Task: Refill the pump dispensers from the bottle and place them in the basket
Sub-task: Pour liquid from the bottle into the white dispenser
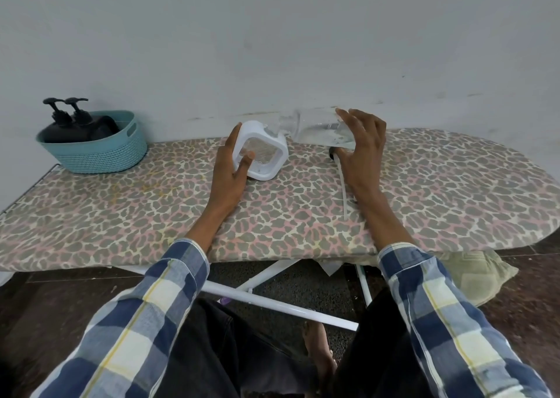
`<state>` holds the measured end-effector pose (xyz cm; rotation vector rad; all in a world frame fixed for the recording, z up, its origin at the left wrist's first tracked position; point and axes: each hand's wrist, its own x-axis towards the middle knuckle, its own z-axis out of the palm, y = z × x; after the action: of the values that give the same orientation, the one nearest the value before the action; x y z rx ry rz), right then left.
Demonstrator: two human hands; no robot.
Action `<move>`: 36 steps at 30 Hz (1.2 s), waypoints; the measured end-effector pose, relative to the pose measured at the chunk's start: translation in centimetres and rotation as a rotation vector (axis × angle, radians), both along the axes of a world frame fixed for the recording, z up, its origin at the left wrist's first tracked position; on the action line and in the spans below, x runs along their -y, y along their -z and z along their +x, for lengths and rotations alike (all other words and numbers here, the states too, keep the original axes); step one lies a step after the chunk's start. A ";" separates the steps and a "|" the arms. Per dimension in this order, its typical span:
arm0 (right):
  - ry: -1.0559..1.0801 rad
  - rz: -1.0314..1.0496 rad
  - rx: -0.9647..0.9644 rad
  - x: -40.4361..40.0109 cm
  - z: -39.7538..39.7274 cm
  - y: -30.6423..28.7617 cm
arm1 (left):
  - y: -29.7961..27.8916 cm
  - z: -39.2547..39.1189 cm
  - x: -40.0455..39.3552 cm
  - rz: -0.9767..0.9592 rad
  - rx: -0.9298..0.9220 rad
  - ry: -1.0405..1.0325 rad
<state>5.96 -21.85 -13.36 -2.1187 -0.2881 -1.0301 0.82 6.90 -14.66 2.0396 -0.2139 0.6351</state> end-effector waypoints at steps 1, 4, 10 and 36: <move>0.001 0.003 -0.003 0.0 0.0 0.0 | 0.0 0.0 0.0 0.004 0.004 -0.001; 0.008 -0.002 -0.004 0.0 0.0 -0.1 | 0.1 0.1 0.0 0.000 0.002 0.001; 0.018 -0.014 0.005 0.0 -0.3 -0.3 | 0.4 0.2 0.0 -0.024 -0.012 -0.003; 0.044 -0.047 0.071 -0.2 -0.1 -0.8 | 0.6 0.6 -0.3 -0.041 -0.032 0.013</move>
<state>5.82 -21.61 -12.58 -2.1417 -0.3037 -1.1359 1.41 7.17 -15.27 2.0063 -0.1941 0.5942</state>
